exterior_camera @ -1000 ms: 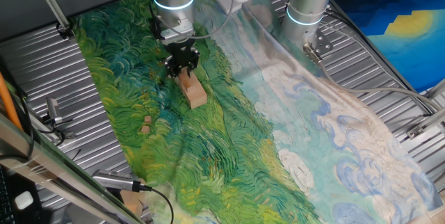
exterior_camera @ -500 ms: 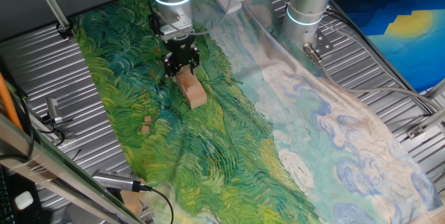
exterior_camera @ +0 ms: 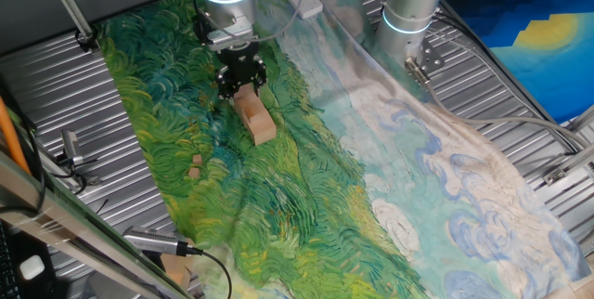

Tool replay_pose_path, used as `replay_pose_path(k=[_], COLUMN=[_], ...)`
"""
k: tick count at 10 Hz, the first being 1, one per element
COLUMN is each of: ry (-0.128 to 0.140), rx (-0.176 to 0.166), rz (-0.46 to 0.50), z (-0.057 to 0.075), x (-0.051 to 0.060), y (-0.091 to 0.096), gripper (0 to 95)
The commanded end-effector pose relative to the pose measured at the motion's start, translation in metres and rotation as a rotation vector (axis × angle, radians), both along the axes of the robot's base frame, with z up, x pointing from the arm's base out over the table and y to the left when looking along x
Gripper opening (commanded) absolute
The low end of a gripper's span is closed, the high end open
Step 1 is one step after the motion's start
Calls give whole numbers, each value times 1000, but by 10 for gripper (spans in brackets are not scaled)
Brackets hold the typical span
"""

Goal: Stack the blocks into a pyramid shape

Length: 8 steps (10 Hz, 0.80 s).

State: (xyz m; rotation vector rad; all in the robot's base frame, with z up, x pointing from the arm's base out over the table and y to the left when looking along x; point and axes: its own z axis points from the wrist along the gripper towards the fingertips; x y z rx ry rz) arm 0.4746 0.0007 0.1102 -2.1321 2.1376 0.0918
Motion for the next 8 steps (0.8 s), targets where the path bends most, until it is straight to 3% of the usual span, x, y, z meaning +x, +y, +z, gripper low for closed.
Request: replay_pose_path(k=[1, 2, 3, 4, 5, 8], ry=[12, 13, 9, 9, 12, 18], rx=[-25, -45, -73, -76, -91, -80], rz=[15, 13, 23, 25, -13, -53], z=[9, 15, 19, 20, 20, -2], x=[20, 30, 43, 47, 64, 94], y=[-1, -1, -2, -3, -8, -18], gripper=[570, 570, 380, 380, 0, 0])
